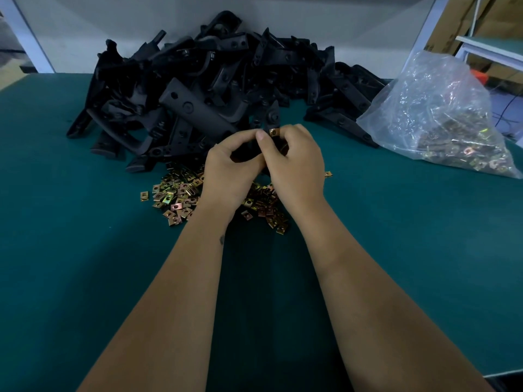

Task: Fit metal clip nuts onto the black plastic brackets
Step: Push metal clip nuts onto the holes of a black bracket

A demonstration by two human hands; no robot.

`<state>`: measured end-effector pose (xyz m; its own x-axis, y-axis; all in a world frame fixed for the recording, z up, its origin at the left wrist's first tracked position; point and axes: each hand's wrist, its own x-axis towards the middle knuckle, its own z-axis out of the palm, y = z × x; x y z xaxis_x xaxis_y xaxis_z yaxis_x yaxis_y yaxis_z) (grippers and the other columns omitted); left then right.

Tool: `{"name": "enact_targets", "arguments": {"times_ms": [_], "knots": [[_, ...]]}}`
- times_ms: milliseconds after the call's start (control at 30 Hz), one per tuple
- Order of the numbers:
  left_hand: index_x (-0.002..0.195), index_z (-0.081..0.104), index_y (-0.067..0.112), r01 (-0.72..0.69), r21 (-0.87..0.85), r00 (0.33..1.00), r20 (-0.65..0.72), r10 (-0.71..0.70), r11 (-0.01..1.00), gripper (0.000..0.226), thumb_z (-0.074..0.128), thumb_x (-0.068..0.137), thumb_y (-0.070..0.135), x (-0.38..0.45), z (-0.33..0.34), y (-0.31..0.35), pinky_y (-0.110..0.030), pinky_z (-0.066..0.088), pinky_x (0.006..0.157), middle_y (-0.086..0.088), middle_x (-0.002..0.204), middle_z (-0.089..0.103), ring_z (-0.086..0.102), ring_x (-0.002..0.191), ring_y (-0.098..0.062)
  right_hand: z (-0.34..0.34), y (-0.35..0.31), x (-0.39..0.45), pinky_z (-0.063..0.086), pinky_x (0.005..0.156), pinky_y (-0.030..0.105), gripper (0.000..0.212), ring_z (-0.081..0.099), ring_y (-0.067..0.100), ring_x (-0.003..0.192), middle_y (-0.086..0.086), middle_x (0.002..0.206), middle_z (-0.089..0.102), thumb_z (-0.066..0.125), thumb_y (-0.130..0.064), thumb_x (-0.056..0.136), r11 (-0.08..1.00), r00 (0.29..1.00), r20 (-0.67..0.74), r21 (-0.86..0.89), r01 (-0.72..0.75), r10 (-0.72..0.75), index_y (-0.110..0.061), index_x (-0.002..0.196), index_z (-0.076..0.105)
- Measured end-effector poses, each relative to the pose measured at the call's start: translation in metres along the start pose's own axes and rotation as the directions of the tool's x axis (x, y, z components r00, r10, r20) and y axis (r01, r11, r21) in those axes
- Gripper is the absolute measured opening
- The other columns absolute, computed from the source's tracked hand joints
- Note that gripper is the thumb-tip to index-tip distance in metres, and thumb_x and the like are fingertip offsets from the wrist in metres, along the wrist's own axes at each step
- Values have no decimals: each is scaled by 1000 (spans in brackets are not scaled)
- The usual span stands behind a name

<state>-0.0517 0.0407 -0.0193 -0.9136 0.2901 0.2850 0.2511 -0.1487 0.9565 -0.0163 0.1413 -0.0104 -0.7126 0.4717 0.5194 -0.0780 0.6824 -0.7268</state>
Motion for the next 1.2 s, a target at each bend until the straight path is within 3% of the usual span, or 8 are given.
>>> {"name": "enact_targets", "arguments": {"times_ms": [200, 367, 467, 567, 667, 833, 933, 1200], "knots": [[110, 69, 25, 95, -241, 967, -209, -147, 966, 27, 73, 87, 10, 6, -9, 2, -33, 57, 89, 3, 110, 71, 68, 103, -12, -6, 6, 4, 41, 71, 26, 22, 54, 4, 79, -9, 88, 60, 50, -34, 98, 970, 984, -13, 173, -171, 176, -30, 80, 60], [121, 63, 19, 140, -550, 935, -201, -293, 824, 28, 66, 93, 12, 8, -17, 5, -37, 59, 80, -9, 130, 63, 63, 116, -28, -15, 14, 10, 50, 86, 33, 32, 59, 12, 104, -6, 113, 66, 45, -7, 95, 966, 963, 71, -47, -255, 258, -24, 106, 70], [118, 64, 20, 138, -561, 937, -194, -291, 816, 25, 66, 94, 12, 8, -16, 5, -35, 59, 77, -11, 131, 62, 62, 118, -29, -13, 9, 7, 49, 89, 37, 30, 58, 20, 105, -4, 106, 69, 49, -8, 88, 973, 960, 206, -171, -158, 192, -21, 97, 75], [110, 66, 23, 141, -549, 937, -195, -289, 824, 21, 67, 93, 12, 7, -14, 6, -36, 59, 76, -11, 130, 63, 62, 118, -29, -6, 5, 1, 45, 80, 36, 19, 57, 25, 89, -1, 79, 66, 57, -27, 83, 940, 933, 345, -339, 25, 100, -16, 80, 72], [109, 66, 23, 149, -555, 934, -193, -300, 819, 21, 68, 92, 12, 8, -14, 6, -36, 59, 76, -10, 130, 62, 62, 119, -29, -2, 4, -1, 39, 78, 35, 22, 51, 23, 90, 0, 81, 63, 65, -41, 78, 883, 894, 440, -448, 142, 80, -19, 78, 67], [110, 66, 23, 155, -557, 937, -179, -300, 816, 21, 67, 92, 12, 8, -13, 5, -34, 59, 75, -11, 130, 62, 61, 120, -29, -2, 1, -2, 48, 85, 39, 7, 58, 24, 93, 0, 83, 66, 72, -24, 76, 962, 876, 473, -268, 44, 92, -21, 79, 67], [109, 67, 23, 151, -557, 943, -167, -288, 817, 19, 67, 93, 12, 8, -13, 4, -34, 59, 75, -10, 128, 64, 62, 118, -28, -1, 2, -3, 54, 76, 40, 11, 63, 19, 82, -1, 81, 67, 70, -11, 77, 991, 898, 429, -126, -51, 101, -21, 78, 64], [107, 68, 24, 146, -570, 946, -157, -282, 809, 18, 66, 93, 12, 8, -15, 4, -35, 59, 75, -9, 125, 67, 65, 115, -28, -4, 6, 5, 48, 70, 10, 26, 61, -7, 72, -12, 79, 69, 67, 0, 85, 930, 950, 278, 292, -222, 140, -25, 83, 70]]}}
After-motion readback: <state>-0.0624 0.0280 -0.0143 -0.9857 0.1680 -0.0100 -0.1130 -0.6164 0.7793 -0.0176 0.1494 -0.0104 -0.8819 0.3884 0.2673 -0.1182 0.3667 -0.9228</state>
